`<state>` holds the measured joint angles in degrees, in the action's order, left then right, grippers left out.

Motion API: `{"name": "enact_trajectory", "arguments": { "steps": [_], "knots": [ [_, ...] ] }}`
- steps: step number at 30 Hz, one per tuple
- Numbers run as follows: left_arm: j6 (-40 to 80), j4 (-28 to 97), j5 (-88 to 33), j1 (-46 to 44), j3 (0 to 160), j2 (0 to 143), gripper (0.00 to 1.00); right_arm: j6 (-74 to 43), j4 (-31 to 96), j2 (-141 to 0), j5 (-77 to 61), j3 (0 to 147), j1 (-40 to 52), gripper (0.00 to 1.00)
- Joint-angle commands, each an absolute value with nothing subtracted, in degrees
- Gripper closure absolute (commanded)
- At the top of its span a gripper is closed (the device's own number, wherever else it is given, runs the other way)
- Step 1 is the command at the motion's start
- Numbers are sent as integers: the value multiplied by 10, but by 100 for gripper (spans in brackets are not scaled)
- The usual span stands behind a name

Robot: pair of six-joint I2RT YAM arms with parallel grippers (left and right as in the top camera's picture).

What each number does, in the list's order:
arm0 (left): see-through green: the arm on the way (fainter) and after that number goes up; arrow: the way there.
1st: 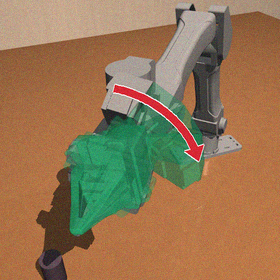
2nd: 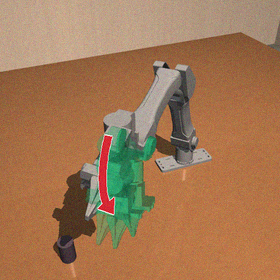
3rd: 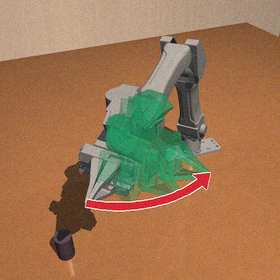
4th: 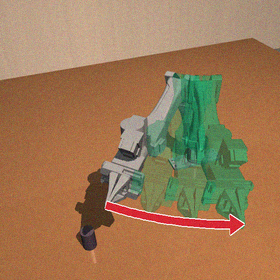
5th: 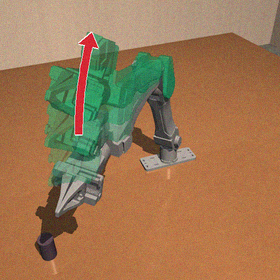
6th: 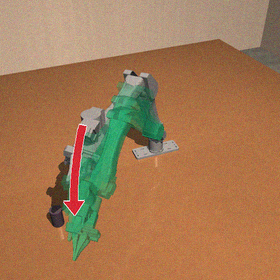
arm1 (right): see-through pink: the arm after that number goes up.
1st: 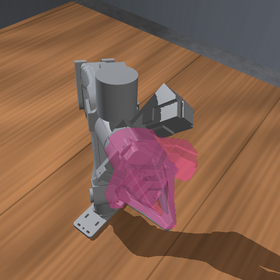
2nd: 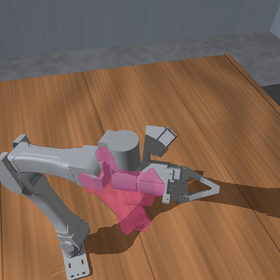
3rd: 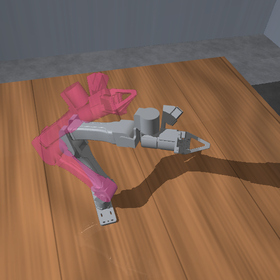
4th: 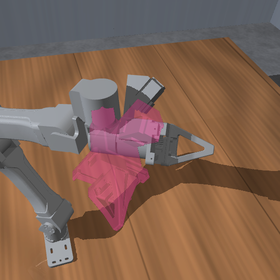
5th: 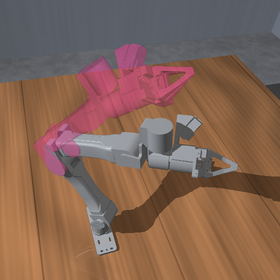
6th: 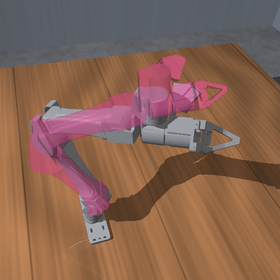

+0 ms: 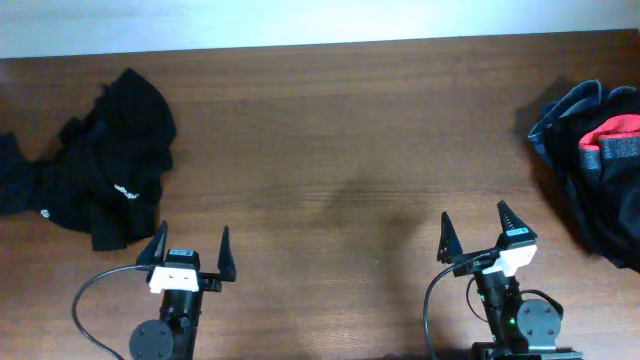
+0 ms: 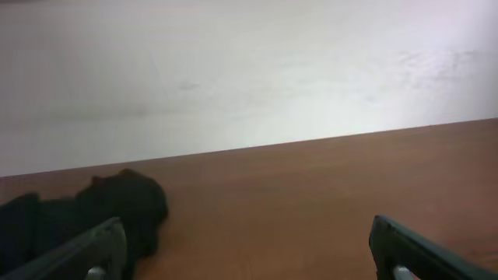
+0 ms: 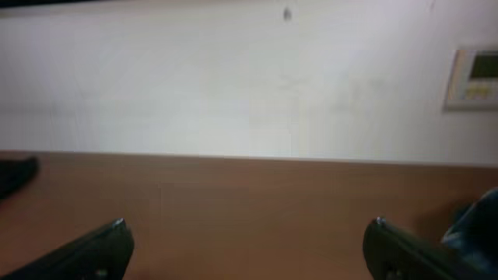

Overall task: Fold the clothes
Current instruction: 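Reach the left gripper to the black garment and grasp it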

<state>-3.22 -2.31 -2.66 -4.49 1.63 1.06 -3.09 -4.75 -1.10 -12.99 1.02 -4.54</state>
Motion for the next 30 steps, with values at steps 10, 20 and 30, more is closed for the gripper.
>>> {"name": "enact_trajectory", "arguments": {
  "steps": [10, 20, 30],
  "knots": [
    [-46, 199, -30, -41, 343, 306, 1, -67, 80, -390, -303, 320, -49, 1],
    [-48, 382, -124, -41, 575, 542, 1, -67, 255, -764, -561, 627, -49, 1],
    [-17, 378, -104, -24, 575, 648, 1, -34, 204, -876, -625, 649, -40, 1]
  ]
}}
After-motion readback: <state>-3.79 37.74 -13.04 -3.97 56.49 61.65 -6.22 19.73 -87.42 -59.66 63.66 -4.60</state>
